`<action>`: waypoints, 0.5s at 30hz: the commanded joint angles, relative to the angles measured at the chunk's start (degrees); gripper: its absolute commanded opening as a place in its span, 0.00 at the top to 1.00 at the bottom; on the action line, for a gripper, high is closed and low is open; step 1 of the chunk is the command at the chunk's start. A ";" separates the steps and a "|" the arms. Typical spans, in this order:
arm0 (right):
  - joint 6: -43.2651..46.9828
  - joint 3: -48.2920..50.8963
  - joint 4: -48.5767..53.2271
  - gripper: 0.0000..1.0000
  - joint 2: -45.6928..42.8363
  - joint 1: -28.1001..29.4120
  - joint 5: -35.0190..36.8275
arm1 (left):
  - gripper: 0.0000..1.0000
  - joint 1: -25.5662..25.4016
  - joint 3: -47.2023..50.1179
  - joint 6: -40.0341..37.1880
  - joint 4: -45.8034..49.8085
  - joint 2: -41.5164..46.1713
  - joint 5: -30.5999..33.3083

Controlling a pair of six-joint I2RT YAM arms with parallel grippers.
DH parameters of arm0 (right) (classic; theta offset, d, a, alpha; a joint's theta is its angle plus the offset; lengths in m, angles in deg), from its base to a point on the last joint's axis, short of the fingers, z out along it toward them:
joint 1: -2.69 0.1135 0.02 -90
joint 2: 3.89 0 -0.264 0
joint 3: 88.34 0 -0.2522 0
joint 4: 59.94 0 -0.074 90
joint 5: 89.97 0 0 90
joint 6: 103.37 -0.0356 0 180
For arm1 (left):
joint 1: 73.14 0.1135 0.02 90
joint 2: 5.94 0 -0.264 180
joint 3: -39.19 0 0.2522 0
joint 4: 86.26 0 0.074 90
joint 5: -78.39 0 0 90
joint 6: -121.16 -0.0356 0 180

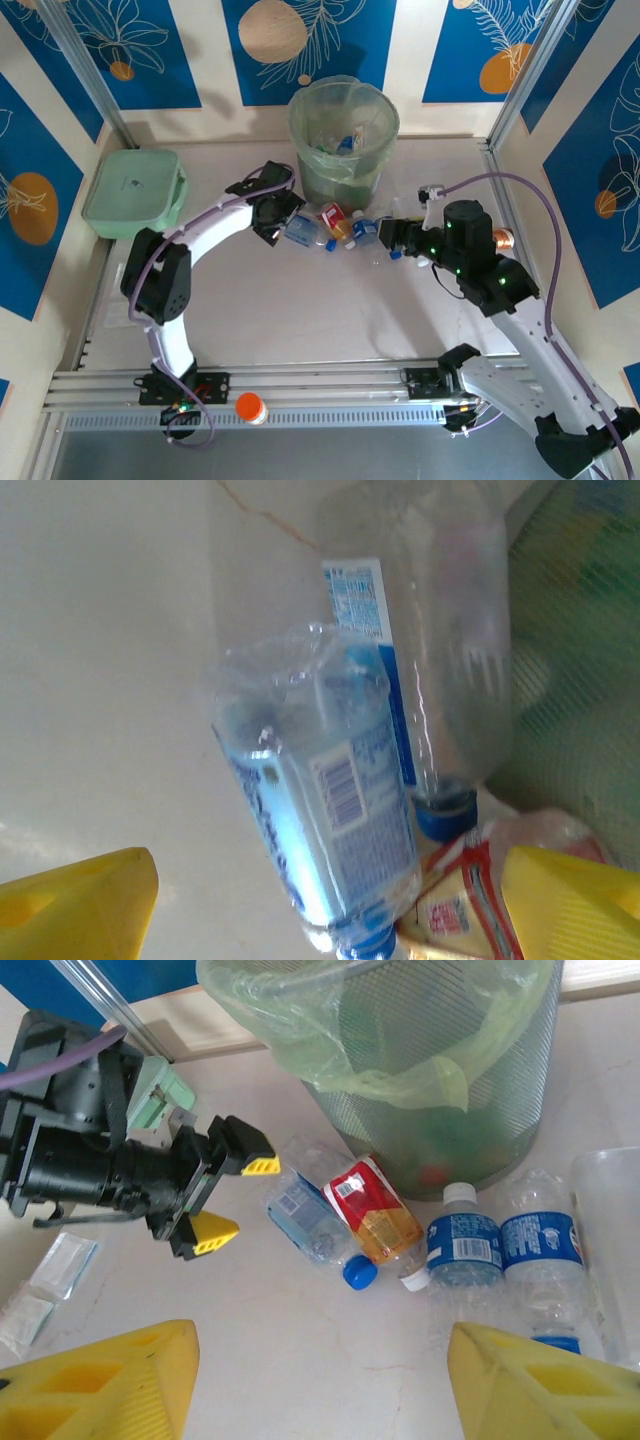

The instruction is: Put the plastic bottles in the bin

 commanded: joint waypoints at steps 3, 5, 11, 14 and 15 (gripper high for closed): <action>-0.08 1.18 -0.23 0.33 -2.58 -0.73 2.46 | 0.12 0.80 -5.64 4.71 4.20 -4.81 2.08; 0.14 0.92 0.42 0.33 -2.76 -1.09 3.32 | 0.12 0.71 -6.72 5.75 5.22 -5.94 1.78; 0.85 0.98 -0.18 0.32 -2.95 -2.50 2.98 | 0.18 0.53 -7.33 8.84 8.00 -8.06 2.94; 0.83 1.15 -0.65 0.33 -2.68 -3.02 2.35 | 0.23 0.45 -7.26 9.35 6.95 -9.28 1.99; 0.79 1.24 -0.78 0.32 -2.58 -3.14 1.94 | 0.23 0.45 -7.49 9.12 6.52 -9.81 1.70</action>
